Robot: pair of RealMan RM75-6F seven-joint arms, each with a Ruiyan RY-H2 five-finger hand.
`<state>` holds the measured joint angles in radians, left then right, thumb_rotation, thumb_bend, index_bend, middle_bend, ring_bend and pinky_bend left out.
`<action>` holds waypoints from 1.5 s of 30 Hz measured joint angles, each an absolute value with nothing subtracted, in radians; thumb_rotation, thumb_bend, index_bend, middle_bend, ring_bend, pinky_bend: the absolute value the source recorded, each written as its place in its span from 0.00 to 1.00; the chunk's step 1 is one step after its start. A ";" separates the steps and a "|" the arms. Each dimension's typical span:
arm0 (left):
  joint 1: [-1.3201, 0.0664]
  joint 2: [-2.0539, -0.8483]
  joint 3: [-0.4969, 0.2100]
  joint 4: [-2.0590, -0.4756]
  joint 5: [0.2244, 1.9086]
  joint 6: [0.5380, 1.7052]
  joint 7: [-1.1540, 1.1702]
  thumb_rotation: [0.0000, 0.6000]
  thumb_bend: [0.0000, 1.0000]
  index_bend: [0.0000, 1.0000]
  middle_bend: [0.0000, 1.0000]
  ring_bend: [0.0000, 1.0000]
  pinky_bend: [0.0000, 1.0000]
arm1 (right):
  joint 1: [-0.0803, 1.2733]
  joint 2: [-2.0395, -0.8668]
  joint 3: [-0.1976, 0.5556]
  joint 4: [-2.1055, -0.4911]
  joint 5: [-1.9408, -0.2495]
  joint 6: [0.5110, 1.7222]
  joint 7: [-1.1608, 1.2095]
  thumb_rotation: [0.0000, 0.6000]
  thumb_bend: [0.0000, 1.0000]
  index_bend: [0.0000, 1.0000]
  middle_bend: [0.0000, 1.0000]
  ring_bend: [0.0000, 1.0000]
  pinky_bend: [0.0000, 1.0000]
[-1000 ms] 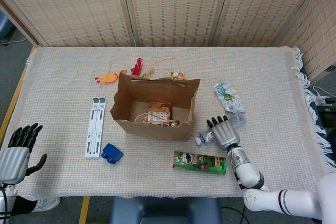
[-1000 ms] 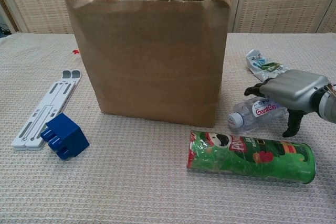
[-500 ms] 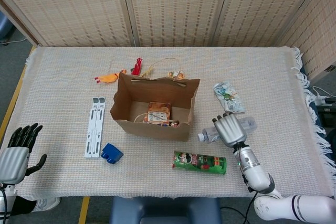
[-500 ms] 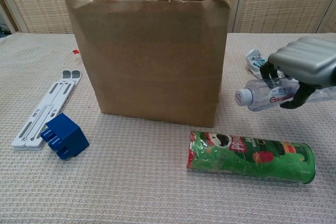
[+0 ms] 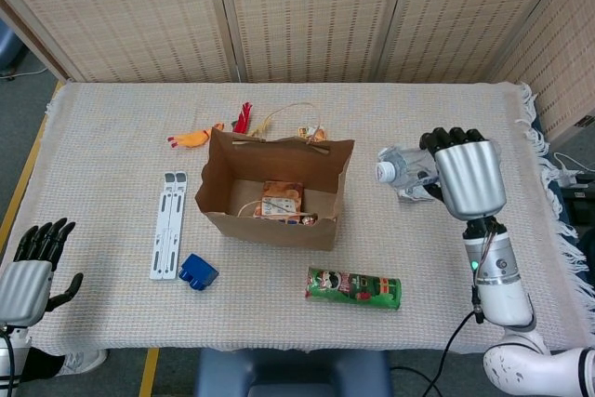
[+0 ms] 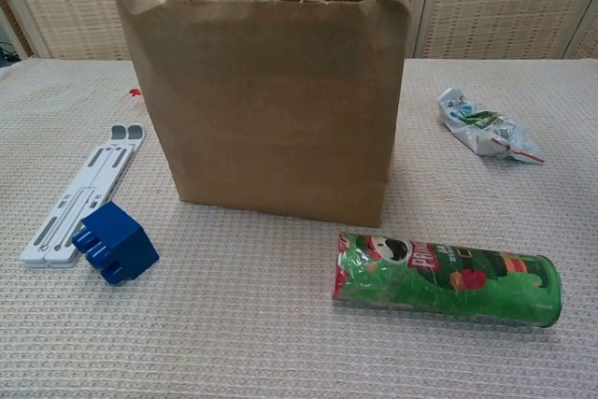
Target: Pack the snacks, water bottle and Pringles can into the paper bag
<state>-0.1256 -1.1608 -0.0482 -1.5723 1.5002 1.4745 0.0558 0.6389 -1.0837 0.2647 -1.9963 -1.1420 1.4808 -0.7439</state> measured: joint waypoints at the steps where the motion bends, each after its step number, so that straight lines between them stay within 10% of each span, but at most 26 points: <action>1: -0.126 -1.161 -0.048 -1.572 1.500 1.474 0.055 1.00 0.37 0.00 0.00 0.00 0.00 | 0.651 -1.080 0.277 -1.999 -1.143 1.481 -0.767 1.00 0.27 0.68 0.58 0.63 0.64; 26: -0.129 -1.154 -0.044 -1.557 1.514 1.470 0.012 1.00 0.37 0.00 0.00 0.00 0.00 | 1.121 -1.225 0.219 -1.869 -1.195 1.066 -1.780 1.00 0.27 0.65 0.58 0.61 0.58; 30: -0.129 -1.152 -0.043 -1.557 1.515 1.470 0.007 1.00 0.37 0.00 0.00 0.00 0.00 | 1.134 -1.241 0.189 -1.851 -1.135 1.059 -1.813 1.00 0.21 0.37 0.46 0.39 0.37; 34: -0.130 -1.153 -0.043 -1.558 1.515 1.469 0.009 1.00 0.37 0.00 0.00 0.00 0.00 | 1.132 -1.257 0.180 -1.854 -1.089 1.117 -1.863 1.00 0.03 0.00 0.13 0.05 0.11; 45: -0.128 -1.154 -0.044 -1.562 1.511 1.471 0.021 1.00 0.37 0.01 0.00 0.00 0.00 | 1.138 -1.253 0.149 -1.888 -1.098 1.184 -1.865 1.00 0.00 0.00 0.03 0.00 0.04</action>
<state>-0.1282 -1.1540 -0.0438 -1.5624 1.5108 1.4714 0.0215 1.1384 -1.2533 0.1491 -1.8881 -1.0977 1.1839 -1.8647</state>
